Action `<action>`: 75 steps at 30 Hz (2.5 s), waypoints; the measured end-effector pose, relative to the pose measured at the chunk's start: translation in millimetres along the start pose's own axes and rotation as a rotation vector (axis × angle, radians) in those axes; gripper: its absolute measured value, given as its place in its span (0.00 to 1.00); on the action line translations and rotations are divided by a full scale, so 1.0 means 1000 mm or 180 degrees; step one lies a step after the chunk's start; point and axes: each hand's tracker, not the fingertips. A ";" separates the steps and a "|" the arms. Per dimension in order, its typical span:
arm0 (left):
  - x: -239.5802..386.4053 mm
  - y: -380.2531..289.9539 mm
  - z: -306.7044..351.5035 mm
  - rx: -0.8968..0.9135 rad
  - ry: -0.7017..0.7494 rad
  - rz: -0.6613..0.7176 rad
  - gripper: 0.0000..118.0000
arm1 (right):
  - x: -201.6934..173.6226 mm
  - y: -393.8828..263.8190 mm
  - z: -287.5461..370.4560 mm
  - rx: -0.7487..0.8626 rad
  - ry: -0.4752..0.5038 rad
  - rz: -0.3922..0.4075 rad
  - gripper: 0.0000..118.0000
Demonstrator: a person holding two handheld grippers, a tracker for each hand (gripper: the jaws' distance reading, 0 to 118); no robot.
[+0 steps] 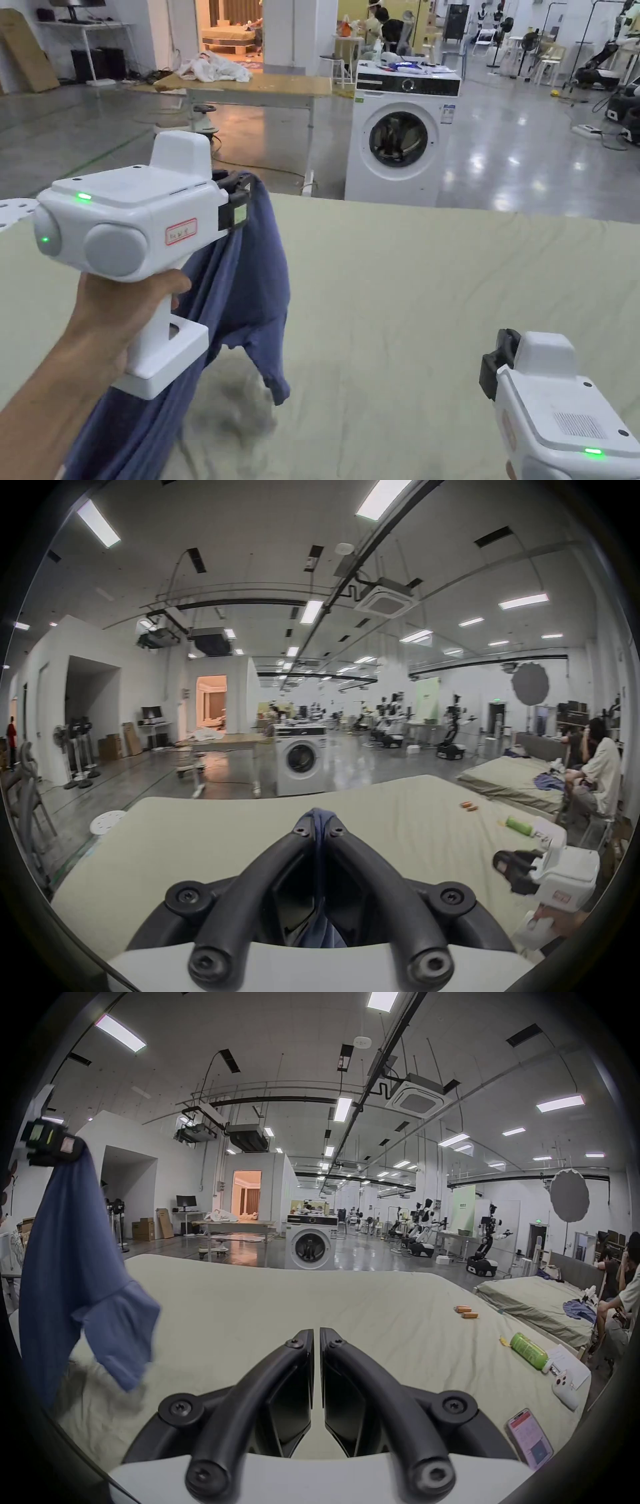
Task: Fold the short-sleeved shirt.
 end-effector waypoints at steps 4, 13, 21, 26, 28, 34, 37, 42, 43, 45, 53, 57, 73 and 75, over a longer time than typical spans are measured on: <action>0.048 0.007 -0.034 0.0028 -0.0446 0.0006 0.00 | 0.020 0.001 0.008 0.0026 -0.0122 -0.0020 0.02; 0.135 -0.064 -0.092 -0.0519 -0.1231 -0.0054 0.00 | 0.059 -0.009 0.022 -0.0020 -0.0404 -0.0095 0.02; 0.151 -0.144 -0.107 -0.0994 -0.1220 -0.0026 0.10 | 0.076 -0.020 0.028 -0.0143 -0.0510 -0.0084 0.02; 0.123 -0.157 -0.097 -0.1031 -0.1073 0.0040 0.61 | 0.073 -0.021 0.028 -0.0206 -0.0446 -0.0063 0.02; 0.101 -0.150 -0.090 -0.0887 -0.1016 0.0213 0.61 | 0.069 -0.017 0.027 -0.0199 -0.0390 -0.0057 0.02; 0.028 -0.130 -0.058 -0.0363 -0.0312 0.0378 0.44 | 0.047 0.001 0.023 -0.0033 -0.0228 -0.0094 0.02; 0.034 -0.131 -0.068 -0.0253 0.0019 0.0300 0.08 | 0.032 0.010 0.021 0.0065 -0.0158 -0.0107 0.02; 0.098 -0.132 -0.015 -0.0199 0.0585 0.0205 0.00 | 0.011 0.022 0.020 0.0239 -0.0071 -0.0121 0.02; 0.080 -0.128 0.012 -0.0220 0.0664 0.0211 0.00 | 0.007 0.024 0.020 0.0258 -0.0057 -0.0111 0.02; 0.069 -0.128 0.027 -0.0335 0.0755 0.0170 0.00 | 0.001 0.027 0.019 0.0266 -0.0021 -0.0102 0.02; -0.024 -0.176 -0.022 -0.1386 0.0631 0.0639 0.00 | 0.000 0.018 0.011 0.0141 0.0065 -0.0132 0.02; -0.044 -0.199 -0.070 -0.1994 0.0365 0.0692 0.00 | 0.010 0.007 0.005 0.0036 0.0012 -0.0130 0.02; -0.015 -0.247 -0.169 -0.2742 0.0802 0.0309 0.56 | 0.066 -0.031 -0.012 -0.0408 -0.0359 -0.0080 0.02; -0.012 -0.246 -0.171 -0.2708 0.0759 0.0233 0.42 | 0.069 -0.035 -0.017 -0.0470 -0.0359 -0.0106 0.02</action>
